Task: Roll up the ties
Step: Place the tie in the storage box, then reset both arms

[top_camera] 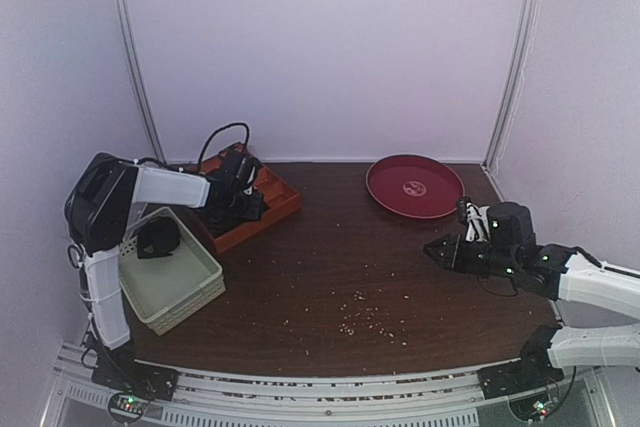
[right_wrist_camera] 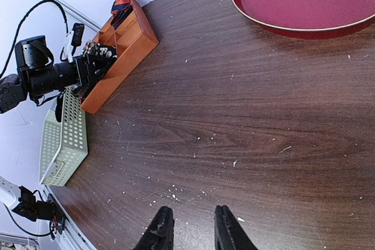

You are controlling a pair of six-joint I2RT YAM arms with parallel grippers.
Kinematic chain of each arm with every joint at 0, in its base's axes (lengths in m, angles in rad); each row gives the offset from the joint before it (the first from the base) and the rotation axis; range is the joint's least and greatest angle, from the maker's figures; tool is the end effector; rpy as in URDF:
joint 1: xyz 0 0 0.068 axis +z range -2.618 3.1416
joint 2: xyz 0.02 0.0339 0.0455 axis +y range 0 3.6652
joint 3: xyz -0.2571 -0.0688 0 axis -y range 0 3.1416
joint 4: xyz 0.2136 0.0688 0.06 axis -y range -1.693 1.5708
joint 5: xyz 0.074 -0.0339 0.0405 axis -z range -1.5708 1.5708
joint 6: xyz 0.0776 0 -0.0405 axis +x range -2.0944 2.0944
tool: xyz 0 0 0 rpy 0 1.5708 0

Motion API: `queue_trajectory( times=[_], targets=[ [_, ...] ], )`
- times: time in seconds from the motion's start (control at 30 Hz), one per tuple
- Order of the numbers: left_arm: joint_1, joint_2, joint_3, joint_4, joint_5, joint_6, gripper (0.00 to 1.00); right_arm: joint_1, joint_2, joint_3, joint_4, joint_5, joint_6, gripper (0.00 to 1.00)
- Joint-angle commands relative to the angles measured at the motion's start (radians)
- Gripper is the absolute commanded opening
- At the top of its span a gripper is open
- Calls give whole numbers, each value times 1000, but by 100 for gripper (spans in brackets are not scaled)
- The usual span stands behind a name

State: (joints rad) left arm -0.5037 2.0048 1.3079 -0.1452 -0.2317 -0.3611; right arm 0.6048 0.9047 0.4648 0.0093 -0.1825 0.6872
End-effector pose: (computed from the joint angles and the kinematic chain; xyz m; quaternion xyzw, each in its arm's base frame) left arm 0.3852 -0.1919 0.1441 0.0250 0.9287 -0.0503 0.3666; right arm 0.1701 0.1347 0.2162 -0.0146 0.8397 0.3848 0.3830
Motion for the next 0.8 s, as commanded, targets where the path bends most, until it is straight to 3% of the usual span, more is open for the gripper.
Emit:
queue_trajectory(
  times=[0.0, 0.43, 0.47, 0.5, 0.77],
  targets=[
    [-3, -33, 38, -51, 59, 25, 62, 6, -21, 1, 1, 28, 0, 27],
    [-3, -86, 95, -69, 51, 17, 83, 6, -1, 16, 9, 31, -5, 28],
    [-4, -96, 98, -69, 59, 16, 95, 6, 1, 19, 7, 32, -8, 28],
    [-4, -111, 99, -70, 64, 13, 98, 6, 0, 22, 5, 35, -10, 29],
    [-4, -278, 124, -147, 89, 7, 98, 6, 0, 103, -67, 86, -64, 44]
  ],
)
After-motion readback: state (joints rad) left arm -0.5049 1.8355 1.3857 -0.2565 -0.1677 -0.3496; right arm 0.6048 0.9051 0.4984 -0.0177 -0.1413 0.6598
